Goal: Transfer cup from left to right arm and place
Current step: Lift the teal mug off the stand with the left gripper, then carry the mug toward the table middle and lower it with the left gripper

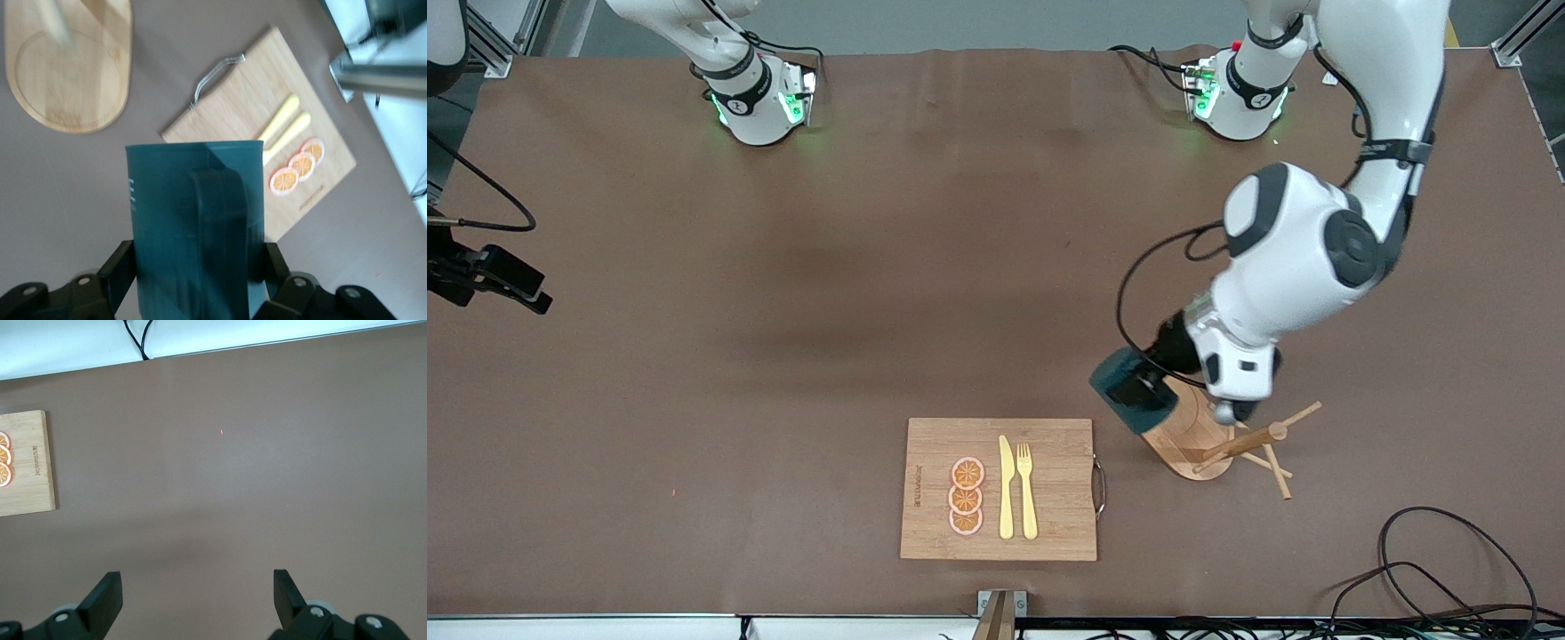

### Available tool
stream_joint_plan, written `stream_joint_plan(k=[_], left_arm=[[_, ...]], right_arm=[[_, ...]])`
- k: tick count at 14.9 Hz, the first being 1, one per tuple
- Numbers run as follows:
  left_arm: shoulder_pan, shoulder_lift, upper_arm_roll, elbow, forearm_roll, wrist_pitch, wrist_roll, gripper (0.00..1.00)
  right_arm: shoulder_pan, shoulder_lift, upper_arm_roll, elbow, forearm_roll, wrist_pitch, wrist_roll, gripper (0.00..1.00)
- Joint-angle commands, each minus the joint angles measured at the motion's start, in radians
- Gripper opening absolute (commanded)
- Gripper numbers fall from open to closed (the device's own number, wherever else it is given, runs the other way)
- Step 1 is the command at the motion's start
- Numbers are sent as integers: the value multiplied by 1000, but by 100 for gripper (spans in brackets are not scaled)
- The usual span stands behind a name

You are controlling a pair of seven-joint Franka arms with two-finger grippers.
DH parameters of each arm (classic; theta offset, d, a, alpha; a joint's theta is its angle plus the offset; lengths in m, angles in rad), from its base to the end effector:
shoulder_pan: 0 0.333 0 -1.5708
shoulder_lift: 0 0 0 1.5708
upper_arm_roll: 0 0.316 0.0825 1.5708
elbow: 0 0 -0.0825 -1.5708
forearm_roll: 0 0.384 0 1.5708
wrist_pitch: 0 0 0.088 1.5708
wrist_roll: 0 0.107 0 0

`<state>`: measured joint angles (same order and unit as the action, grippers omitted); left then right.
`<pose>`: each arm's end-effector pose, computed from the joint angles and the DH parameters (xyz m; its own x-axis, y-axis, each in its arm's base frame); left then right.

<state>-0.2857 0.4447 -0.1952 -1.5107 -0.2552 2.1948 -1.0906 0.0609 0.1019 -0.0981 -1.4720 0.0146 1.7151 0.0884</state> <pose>0.6335 -0.3158 0.4388 0.7321 0.6569 -0.1803 0.6736 -0.6589 0.3348 0.6003 -0.0177 0.6270 0.9822 -0.1251 0.1403 -0.1239 -0.9921 -0.0171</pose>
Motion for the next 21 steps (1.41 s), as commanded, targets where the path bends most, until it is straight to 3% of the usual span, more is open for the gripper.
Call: stream_joint_plan(k=[1,8,13,16,21], left_arm=[[-85,-11,8,13,126,-15,-92,25],[-289,74,14,43,523,-10,-331,25],[-403,184,22,69,743,-9,-546,22],[-444,222,23,75,818,-9,-569,20],[-530,296,22,72,1144,-18,-735,20]], right_arm=[[-12,-4,6,4,5,-8,1,100],[-19,-1,8,4,7,-8,-2,100],[-19,-1,8,4,7,-8,-4,100],[-18,-1,8,4,7,-8,-4,100],[-18,-1,8,4,7,-8,-4,100]])
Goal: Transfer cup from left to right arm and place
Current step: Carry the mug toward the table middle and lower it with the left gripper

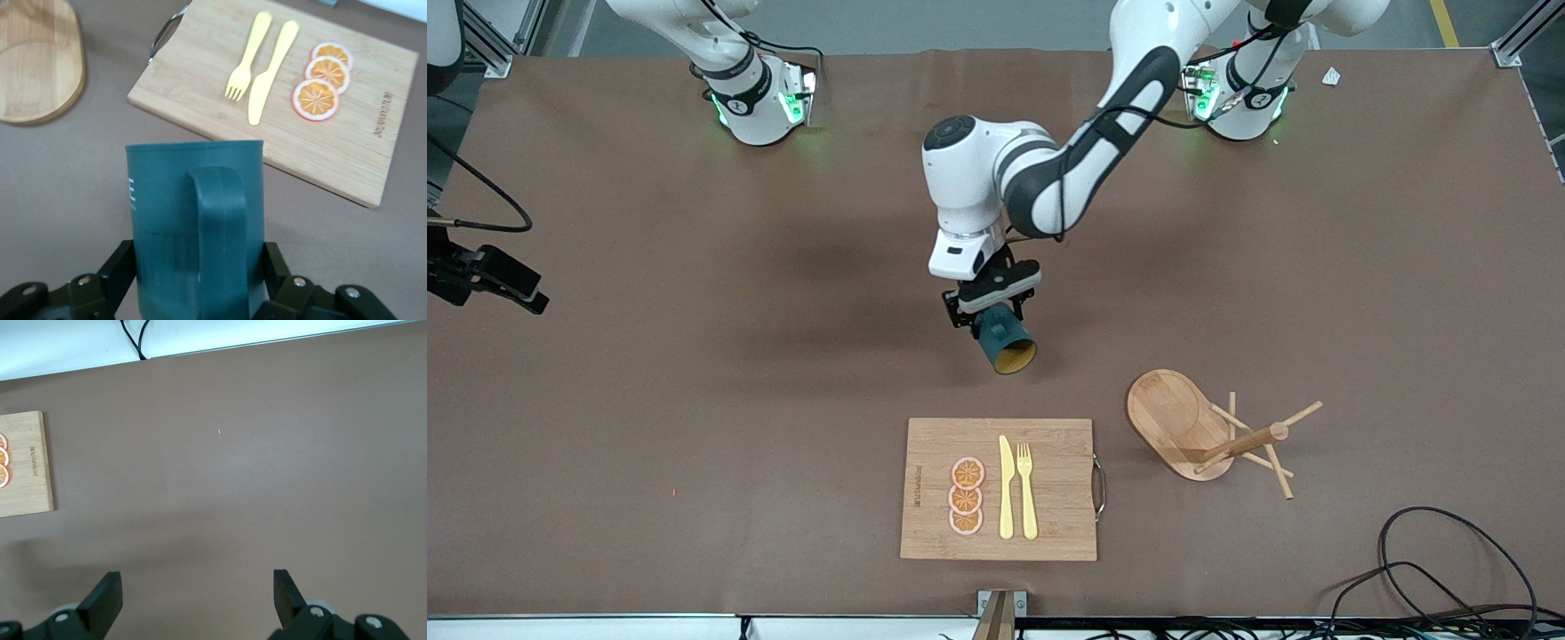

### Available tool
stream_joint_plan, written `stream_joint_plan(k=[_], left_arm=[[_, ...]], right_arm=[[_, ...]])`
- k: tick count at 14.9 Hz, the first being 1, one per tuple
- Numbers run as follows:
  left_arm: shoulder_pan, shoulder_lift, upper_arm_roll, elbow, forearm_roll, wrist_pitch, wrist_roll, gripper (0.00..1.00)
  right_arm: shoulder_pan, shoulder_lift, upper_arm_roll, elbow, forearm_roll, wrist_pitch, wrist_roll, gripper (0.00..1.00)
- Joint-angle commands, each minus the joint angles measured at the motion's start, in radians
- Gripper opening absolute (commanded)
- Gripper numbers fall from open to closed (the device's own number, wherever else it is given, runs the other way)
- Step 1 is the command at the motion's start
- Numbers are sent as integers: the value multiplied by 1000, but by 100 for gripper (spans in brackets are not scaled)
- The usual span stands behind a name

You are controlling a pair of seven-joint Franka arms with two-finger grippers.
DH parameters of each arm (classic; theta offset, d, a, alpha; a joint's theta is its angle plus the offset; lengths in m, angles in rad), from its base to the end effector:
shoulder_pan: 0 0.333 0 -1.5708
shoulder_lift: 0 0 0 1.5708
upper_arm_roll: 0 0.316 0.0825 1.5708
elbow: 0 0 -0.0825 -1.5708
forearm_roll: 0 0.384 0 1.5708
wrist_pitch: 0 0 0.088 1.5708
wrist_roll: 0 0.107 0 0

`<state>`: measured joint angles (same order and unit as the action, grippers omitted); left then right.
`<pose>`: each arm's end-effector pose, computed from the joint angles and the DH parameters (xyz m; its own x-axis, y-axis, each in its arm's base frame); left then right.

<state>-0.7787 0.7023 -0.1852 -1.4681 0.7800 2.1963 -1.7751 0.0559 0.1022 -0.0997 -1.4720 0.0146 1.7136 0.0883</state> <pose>0.4551 -0.5680 0.2797 0.7936 0.3519 0.4964 0.3812 -0.9234 0.0452 0.6001 -0.0216 0.6267 0.9816 -0.1314 0.1385 -0.1304 -0.9913 -0.0167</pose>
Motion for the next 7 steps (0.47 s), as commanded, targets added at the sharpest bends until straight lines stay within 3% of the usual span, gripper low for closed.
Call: stream_joint_plan(k=[1,7], left_arm=[[-51,55,12,26,180,-21,-69,20],[-146,218,12,26,664,-81,-378,23]], right_arm=[[-14,-1,9,4,7,-5,-4,100],[-13,-1,9,4,7,-5,-4,100]])
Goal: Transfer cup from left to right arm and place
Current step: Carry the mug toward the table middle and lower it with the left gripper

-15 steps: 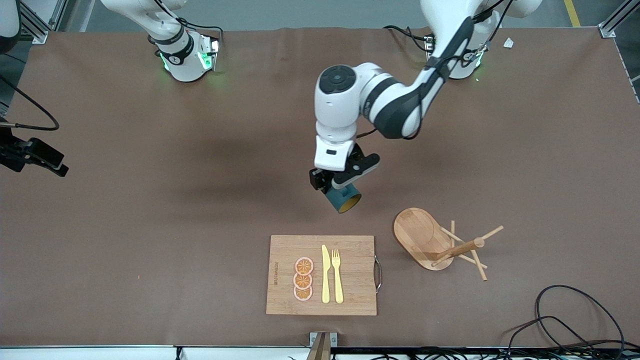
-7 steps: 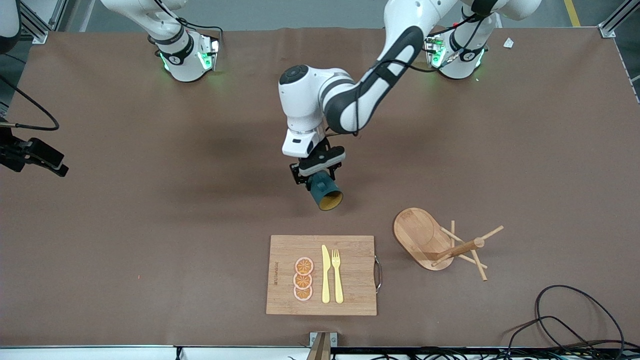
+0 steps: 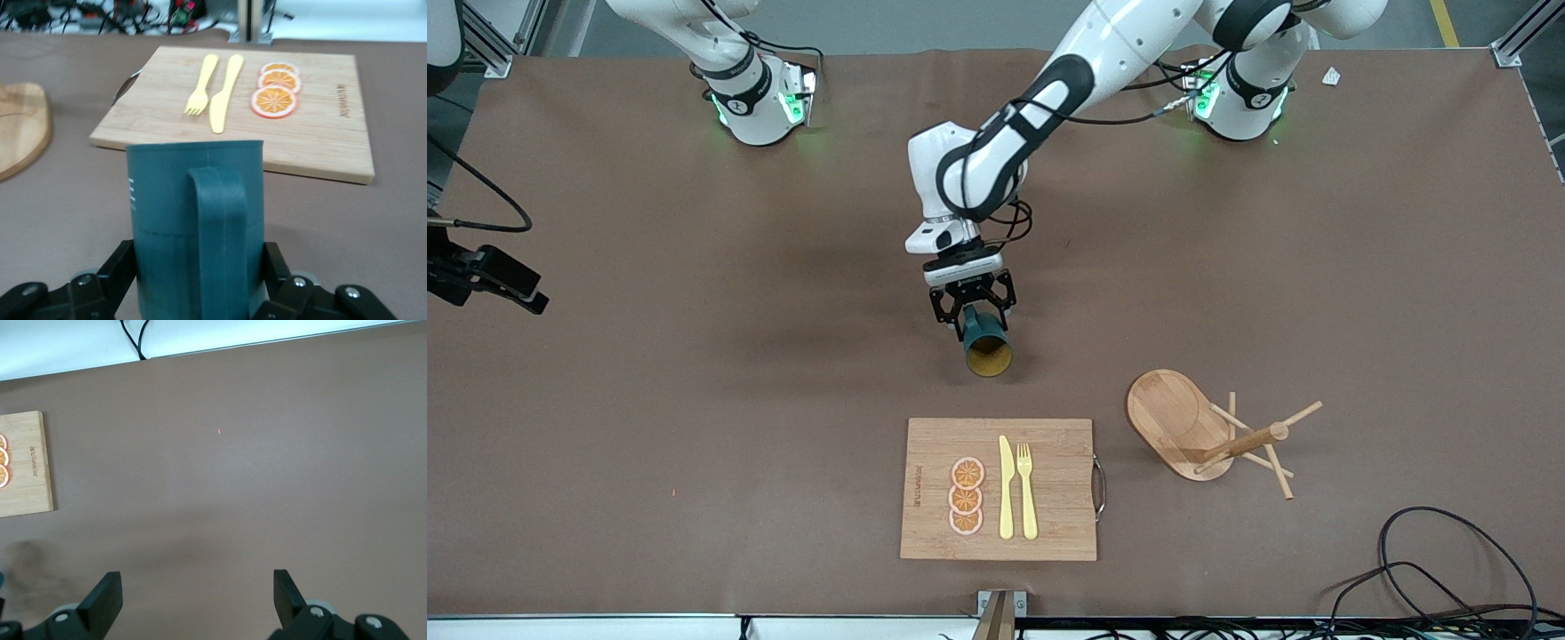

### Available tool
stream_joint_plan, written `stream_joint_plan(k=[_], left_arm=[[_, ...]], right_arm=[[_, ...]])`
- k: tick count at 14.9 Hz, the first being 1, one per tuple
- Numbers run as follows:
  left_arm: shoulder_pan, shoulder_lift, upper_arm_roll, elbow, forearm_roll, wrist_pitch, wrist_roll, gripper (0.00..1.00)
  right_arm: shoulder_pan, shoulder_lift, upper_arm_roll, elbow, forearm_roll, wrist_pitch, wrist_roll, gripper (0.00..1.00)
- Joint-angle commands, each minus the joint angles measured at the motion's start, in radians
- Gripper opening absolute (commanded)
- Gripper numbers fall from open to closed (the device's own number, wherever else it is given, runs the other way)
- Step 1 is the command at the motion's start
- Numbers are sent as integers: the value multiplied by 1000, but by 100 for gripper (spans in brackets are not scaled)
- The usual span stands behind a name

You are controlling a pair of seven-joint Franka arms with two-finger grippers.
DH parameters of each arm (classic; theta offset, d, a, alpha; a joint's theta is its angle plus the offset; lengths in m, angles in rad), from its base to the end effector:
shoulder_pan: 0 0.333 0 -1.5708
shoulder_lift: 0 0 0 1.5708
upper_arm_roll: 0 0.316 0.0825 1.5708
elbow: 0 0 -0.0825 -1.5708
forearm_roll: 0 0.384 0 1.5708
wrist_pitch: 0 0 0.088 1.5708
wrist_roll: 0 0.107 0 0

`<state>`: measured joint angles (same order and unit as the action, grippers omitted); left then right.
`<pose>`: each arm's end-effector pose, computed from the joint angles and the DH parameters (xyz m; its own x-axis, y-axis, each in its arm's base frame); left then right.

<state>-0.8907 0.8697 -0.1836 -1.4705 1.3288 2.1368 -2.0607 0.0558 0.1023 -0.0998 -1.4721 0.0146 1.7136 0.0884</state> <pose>0.3974 -0.5967 0.1686 0.6223 0.0821 0.7785 0.1935 -0.9798 -0.0514 0.6001 -0.0218 0.6266 0.9816 -0.1317 0.1383 -0.1307 -0.9913 -0.0167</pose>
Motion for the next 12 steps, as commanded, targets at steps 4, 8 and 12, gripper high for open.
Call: stream_joint_plan(k=[4,8,12], left_arm=[[-71,89,10,12,247,-93,-243,72],[-99,78,-3,-5,215,-129,-280,100],[-152,39,-5,-1,-21,-146,-256,100]], right_arm=[[-13,-1,9,4,7,-5,-2,100],[-13,-1,9,3,7,-5,-2,100],[-13,-1,9,3,7,-6,-4,100]])
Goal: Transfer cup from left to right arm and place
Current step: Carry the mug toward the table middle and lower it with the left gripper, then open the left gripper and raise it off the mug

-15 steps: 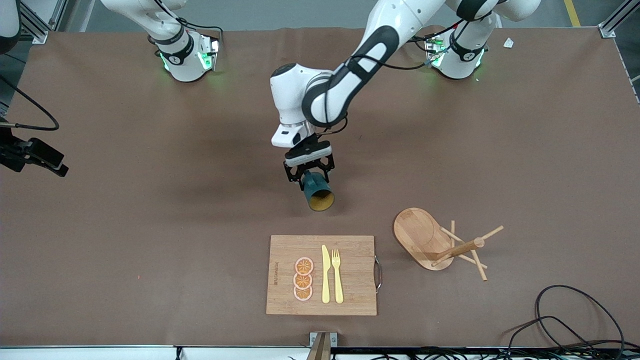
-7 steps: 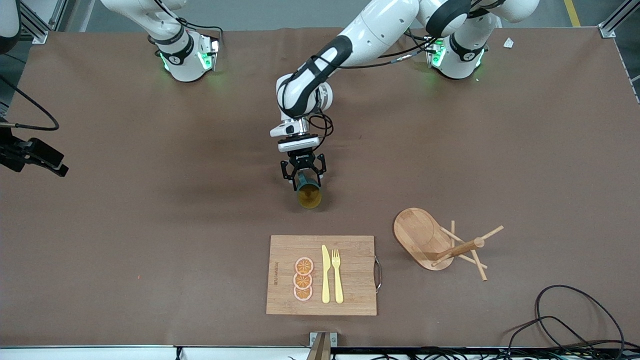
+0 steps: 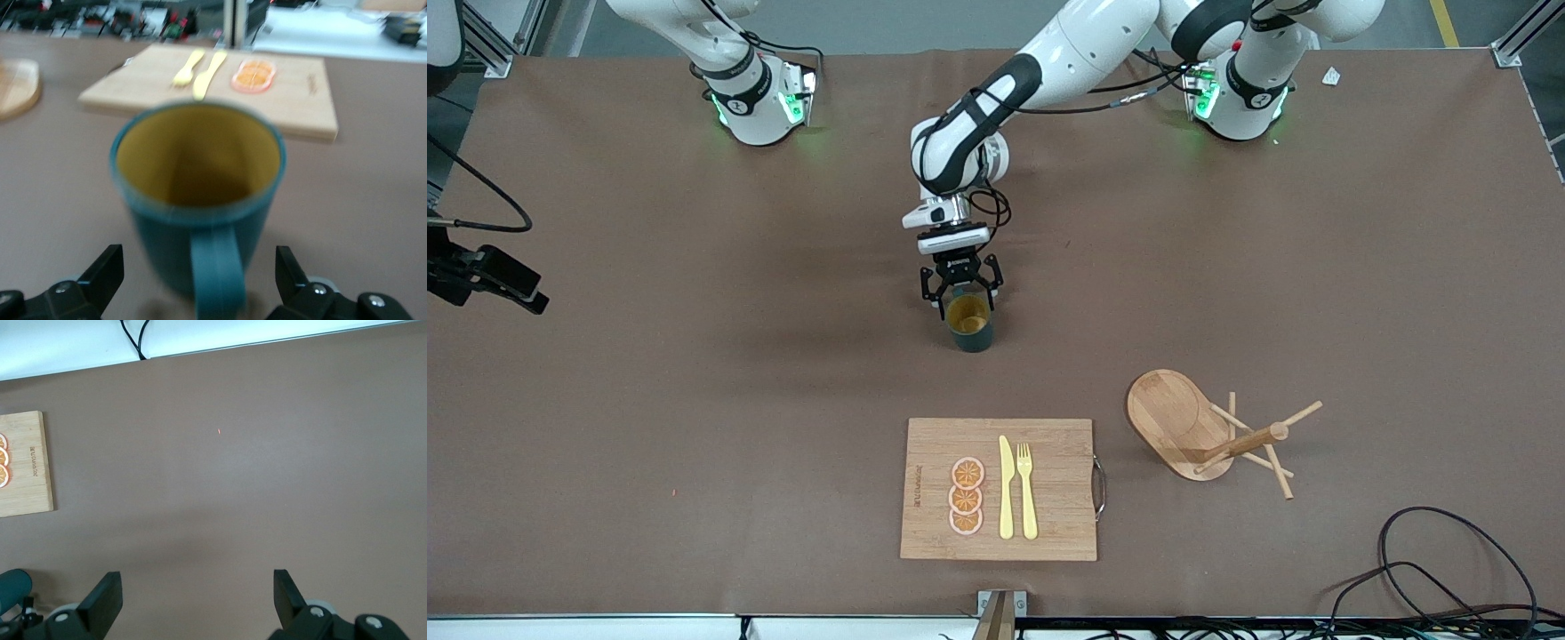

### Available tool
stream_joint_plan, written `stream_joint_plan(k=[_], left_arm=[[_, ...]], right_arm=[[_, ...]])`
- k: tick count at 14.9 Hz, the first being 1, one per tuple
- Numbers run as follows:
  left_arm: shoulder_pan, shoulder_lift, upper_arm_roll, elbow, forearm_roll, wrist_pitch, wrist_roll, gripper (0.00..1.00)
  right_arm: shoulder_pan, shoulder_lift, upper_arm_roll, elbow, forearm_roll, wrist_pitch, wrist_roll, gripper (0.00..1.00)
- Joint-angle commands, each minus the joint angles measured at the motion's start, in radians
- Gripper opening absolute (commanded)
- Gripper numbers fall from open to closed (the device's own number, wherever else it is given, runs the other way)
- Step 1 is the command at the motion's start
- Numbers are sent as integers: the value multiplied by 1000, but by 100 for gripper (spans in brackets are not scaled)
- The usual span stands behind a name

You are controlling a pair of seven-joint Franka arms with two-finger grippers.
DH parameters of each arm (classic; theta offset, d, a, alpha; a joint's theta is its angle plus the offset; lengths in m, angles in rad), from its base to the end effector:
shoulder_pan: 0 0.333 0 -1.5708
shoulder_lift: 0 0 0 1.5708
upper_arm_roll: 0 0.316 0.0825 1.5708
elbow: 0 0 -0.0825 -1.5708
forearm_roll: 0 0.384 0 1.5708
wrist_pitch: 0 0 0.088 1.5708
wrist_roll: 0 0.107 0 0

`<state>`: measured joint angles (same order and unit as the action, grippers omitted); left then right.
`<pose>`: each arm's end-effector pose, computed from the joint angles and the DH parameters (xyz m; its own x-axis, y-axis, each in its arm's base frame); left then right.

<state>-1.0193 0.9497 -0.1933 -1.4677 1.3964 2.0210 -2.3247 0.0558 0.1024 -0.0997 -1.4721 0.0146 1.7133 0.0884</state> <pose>0.3178 -0.6229 0.1158 0.5385 0.1609 0.8271 0.2430 -0.9696 0.0304 0.6001 -0.0217 0.6265 0.9817 -0.1316 0.1379 -0.1306 -0.9913 -0.0167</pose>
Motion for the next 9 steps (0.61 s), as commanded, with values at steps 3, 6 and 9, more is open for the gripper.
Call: stream_joint_plan(k=[3,6,9], left_arm=[[-24,-107,-44,3,-238,-108,66,100],[-24,-222,-80,7,-423,-243,218,100],[-7,-380,-75,7,-554,-266,309,100]], right_arm=[[-11,-1,9,3,5,-6,-4,100],[-11,-1,9,3,5,-6,-4,100],[-11,-1,9,3,5,-6,-4,100]])
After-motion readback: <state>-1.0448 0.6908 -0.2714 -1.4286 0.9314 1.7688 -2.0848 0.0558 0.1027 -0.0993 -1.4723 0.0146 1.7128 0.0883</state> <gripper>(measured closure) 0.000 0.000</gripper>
